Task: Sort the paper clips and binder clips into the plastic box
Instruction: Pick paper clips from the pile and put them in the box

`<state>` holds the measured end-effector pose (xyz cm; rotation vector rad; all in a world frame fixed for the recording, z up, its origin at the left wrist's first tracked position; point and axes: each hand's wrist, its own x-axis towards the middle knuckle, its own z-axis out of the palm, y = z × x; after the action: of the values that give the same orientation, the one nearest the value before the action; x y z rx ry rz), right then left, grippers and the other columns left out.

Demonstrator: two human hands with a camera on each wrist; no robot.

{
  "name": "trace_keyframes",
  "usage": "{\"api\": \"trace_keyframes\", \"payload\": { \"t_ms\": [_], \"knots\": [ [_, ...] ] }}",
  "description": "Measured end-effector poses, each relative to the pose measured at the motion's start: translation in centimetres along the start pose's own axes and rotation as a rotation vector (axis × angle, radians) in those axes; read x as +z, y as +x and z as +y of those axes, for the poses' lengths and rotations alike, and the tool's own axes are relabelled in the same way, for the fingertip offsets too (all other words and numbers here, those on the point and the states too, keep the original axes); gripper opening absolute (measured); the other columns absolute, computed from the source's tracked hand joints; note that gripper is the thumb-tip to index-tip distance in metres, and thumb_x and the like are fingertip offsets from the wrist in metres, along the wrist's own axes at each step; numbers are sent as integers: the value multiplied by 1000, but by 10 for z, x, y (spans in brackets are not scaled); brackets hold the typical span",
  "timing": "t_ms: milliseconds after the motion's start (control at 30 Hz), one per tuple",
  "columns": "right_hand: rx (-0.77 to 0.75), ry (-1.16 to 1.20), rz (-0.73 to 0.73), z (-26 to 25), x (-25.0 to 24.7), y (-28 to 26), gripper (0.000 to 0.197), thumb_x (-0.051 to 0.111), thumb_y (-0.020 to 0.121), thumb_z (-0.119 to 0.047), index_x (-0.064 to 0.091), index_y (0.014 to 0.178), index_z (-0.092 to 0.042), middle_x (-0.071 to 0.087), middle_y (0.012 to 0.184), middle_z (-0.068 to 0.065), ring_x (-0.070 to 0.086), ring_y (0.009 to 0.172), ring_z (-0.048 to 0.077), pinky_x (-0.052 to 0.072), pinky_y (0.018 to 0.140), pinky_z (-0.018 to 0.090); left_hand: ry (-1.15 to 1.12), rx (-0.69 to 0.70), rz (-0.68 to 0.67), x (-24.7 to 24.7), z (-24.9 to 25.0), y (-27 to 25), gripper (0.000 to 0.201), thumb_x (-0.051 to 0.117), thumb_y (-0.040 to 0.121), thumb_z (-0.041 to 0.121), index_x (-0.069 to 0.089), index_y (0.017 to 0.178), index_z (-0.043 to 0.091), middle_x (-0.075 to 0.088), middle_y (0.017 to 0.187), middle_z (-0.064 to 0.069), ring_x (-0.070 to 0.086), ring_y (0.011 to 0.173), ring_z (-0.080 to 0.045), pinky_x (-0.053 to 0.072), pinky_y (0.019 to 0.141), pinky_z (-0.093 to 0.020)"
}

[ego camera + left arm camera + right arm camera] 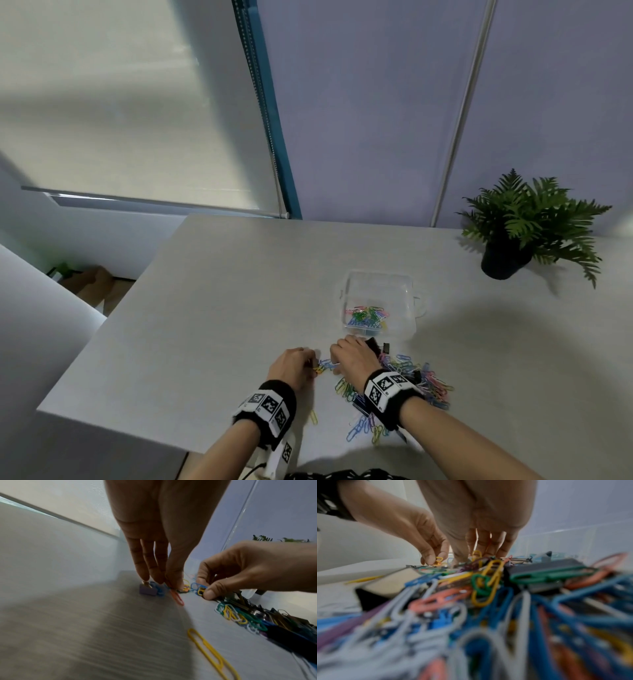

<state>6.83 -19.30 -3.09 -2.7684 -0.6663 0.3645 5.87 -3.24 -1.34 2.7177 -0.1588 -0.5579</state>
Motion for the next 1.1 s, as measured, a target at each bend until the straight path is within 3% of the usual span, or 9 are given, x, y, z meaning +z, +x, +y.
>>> {"api": "trace_keyframes", "payload": {
  "t_ms": [167, 300, 400, 533, 667, 733, 867, 933, 1100],
  "knots": [
    [27, 160, 7, 2, -10, -4, 20, 62, 83, -26, 59, 96, -12, 58, 94, -1, 43, 104, 20, 28, 95, 29, -143, -44, -7, -6, -9, 3, 26, 52, 80, 0, 69, 87, 17, 68, 80, -3, 65, 78, -23, 54, 72, -27],
    [143, 527, 93, 5, -17, -14, 10, 68, 78, -17, 58, 79, -17, 47, 78, -6, 51, 85, 17, 45, 82, 30, -246, -56, -15, -13, -11, 6, 21, 57, 82, 0, 72, 84, 14, 61, 63, 6, 55, 54, 2, 41, 54, -2],
    [202, 842, 97, 9, -22, -23, 24, 67, 78, -6, 53, 68, -22, 59, 71, -1, 61, 72, 21, 56, 75, 37, -391, -94, -16, -20, -6, 9, 25, 57, 84, -2, 63, 70, 18, 57, 45, 16, 52, 39, 11, 43, 51, -1],
    [261, 1114, 182, 22, -38, -38, 13, 63, 81, 1, 57, 77, -10, 66, 69, 6, 59, 55, 11, 49, 52, 22, -551, -83, -2, -34, 16, 23, 14, 53, 90, -1, 61, 81, 7, 60, 60, 0, 57, 39, 6, 53, 54, -11],
    [319, 1177, 331, 48, -57, -45, 6, 61, 82, 2, 58, 82, -2, 66, 68, 8, 57, 53, 12, 49, 50, 19, -497, 40, 45, -48, 56, 50, 18, 48, 92, 1, 64, 96, -7, 61, 64, -1, 54, 39, 9, 49, 51, -6],
    [373, 1132, 402, 61, -63, -41, 9, 60, 82, 4, 57, 79, -4, 65, 71, 12, 56, 55, 15, 48, 51, 19, -417, 91, 53, -53, 74, 64, 22, 46, 91, -3, 66, 100, -5, 67, 75, -11, 57, 46, 6, 48, 53, -4],
    [437, 1026, 418, 81, -71, -26, 15, 62, 80, 5, 55, 74, -8, 61, 68, 13, 53, 55, 15, 47, 48, 13, -190, 193, -13, -57, 88, 74, 35, 47, 89, -5, 61, 119, 7, 67, 114, -13, 64, 101, -21, 47, 93, -24],
    [444, 947, 407, 86, -75, -19, 13, 63, 79, 5, 55, 76, -5, 61, 63, 7, 53, 54, 14, 46, 47, 11, -140, 227, 12, -58, 80, 69, 37, 47, 90, -2, 58, 123, 11, 65, 118, -11, 61, 108, -23, 43, 101, -29],
    [378, 684, 369, 86, -80, -2, 13, 61, 77, 4, 59, 78, -9, 64, 71, 12, 58, 62, 18, 50, 66, 27, -174, 183, 17, -60, 34, 40, 32, 43, 90, -5, 63, 112, 9, 68, 105, -10, 65, 87, -19, 49, 81, -24]
  ]
}}
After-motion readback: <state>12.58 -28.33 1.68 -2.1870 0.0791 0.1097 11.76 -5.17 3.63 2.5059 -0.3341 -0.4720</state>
